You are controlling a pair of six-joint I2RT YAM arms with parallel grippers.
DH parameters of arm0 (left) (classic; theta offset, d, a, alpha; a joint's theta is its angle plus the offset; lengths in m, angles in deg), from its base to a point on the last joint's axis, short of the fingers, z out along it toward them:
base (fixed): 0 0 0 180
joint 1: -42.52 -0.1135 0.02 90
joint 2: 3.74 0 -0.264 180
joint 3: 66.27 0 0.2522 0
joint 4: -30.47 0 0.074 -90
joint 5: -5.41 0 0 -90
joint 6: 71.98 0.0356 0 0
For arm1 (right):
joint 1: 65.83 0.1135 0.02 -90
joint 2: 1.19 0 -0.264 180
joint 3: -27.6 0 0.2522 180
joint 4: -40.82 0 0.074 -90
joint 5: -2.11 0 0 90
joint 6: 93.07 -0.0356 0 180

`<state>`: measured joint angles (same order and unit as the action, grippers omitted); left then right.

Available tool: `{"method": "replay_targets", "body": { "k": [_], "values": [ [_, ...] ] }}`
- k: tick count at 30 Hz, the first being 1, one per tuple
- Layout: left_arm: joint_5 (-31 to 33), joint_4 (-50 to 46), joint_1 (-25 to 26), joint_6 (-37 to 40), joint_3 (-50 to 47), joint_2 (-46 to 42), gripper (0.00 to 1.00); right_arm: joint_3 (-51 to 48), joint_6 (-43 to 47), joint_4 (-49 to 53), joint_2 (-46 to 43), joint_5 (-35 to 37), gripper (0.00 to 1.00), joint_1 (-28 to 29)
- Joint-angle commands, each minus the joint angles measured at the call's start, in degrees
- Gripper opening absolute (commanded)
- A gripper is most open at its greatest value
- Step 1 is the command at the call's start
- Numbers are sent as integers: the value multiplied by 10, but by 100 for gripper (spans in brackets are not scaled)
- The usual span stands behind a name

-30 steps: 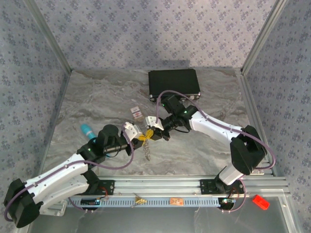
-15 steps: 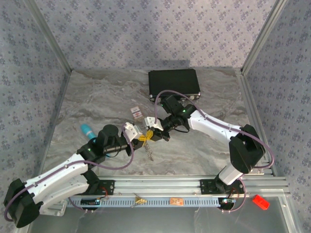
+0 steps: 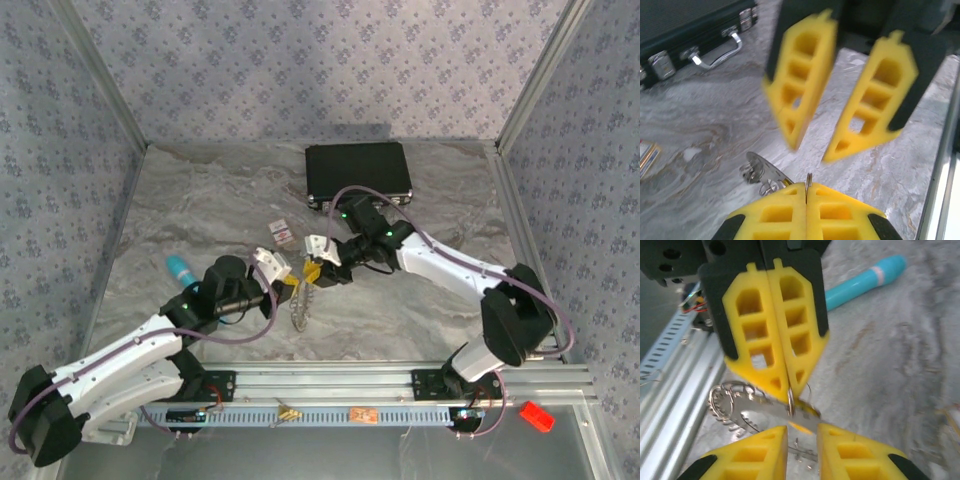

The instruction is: Put the keys on the keyring

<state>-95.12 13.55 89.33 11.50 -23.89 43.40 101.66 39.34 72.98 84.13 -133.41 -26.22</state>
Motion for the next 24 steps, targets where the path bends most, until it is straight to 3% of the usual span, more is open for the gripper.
{"method": "replay_targets", "body": {
  "k": [1, 5, 9, 14, 18, 24],
  "values": [
    [125, -55, 3, -160, 72, 12, 0, -44, -78, -117, -64, 51, 24, -19],
    [202, -204, 3, -308, 156, 64, 0, -86, -137, -173, -116, 100, 25, 10],
    [209, -285, 3, -383, 222, 108, 0, -87, -196, -188, -118, 153, 24, 83],
    [209, -334, 3, -494, 275, 142, 0, -121, -261, -312, -90, 219, 25, 173],
    [196, -352, 3, -579, 291, 147, 0, -156, -320, -400, -51, 309, 26, 187],
    [186, -382, 2, -651, 292, 137, 0, -199, -364, -469, -17, 359, 34, 186]
  ]
}}
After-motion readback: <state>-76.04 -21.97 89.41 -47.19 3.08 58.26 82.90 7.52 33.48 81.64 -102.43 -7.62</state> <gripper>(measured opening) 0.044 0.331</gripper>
